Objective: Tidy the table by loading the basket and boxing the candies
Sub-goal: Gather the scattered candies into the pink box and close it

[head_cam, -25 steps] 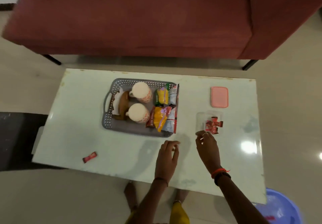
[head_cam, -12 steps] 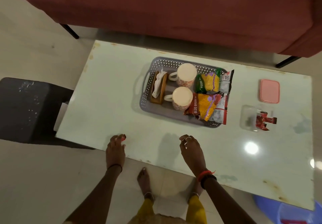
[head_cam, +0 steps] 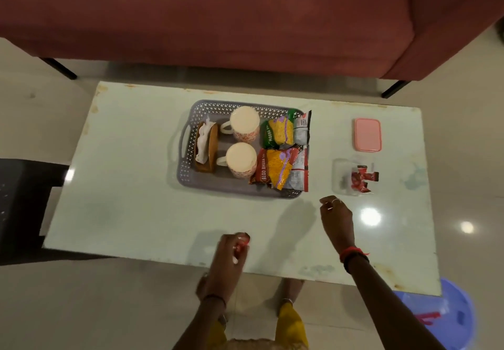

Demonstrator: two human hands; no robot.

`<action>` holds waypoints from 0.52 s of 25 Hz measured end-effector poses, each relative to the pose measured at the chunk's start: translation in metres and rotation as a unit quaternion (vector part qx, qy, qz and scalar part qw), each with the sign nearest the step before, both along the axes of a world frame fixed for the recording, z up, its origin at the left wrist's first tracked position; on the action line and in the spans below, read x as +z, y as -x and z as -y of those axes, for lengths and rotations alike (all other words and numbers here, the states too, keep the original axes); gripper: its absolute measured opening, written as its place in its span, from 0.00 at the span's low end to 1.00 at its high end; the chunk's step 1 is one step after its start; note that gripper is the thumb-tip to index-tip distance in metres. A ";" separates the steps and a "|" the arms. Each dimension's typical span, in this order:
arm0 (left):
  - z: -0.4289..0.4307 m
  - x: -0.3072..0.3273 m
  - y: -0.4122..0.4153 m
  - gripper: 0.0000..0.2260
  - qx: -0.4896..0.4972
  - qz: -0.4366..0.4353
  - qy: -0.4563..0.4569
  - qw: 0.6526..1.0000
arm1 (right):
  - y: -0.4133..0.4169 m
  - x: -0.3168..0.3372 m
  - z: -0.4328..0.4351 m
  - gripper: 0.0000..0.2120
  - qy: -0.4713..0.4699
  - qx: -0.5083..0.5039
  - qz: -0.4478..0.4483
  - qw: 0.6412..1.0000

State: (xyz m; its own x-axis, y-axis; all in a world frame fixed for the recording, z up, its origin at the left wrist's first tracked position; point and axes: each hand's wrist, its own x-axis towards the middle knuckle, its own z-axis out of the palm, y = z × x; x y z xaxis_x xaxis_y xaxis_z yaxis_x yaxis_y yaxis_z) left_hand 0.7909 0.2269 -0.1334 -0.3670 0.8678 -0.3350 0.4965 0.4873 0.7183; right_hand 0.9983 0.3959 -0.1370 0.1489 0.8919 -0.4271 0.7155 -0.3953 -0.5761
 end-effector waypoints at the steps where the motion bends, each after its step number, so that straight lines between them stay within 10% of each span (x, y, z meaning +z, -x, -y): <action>1: -0.010 0.003 -0.027 0.10 -0.035 0.016 -0.012 0.999 | -0.011 0.002 -0.010 0.11 0.000 -0.015 0.000 1.000; 13: -0.252 -0.005 -0.218 0.12 -0.044 0.120 -0.016 0.992 | -0.121 0.001 -0.118 0.11 -0.025 -0.060 -0.026 0.998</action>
State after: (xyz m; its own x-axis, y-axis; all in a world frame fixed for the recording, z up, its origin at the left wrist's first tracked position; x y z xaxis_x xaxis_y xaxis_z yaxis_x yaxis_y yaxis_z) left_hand 1.0087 0.4787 -0.1385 -0.2032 0.9045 -0.3749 0.3488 0.4246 0.8355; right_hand 1.1192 0.5138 -0.1361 0.2342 0.8895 -0.3924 0.6335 -0.4458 -0.6324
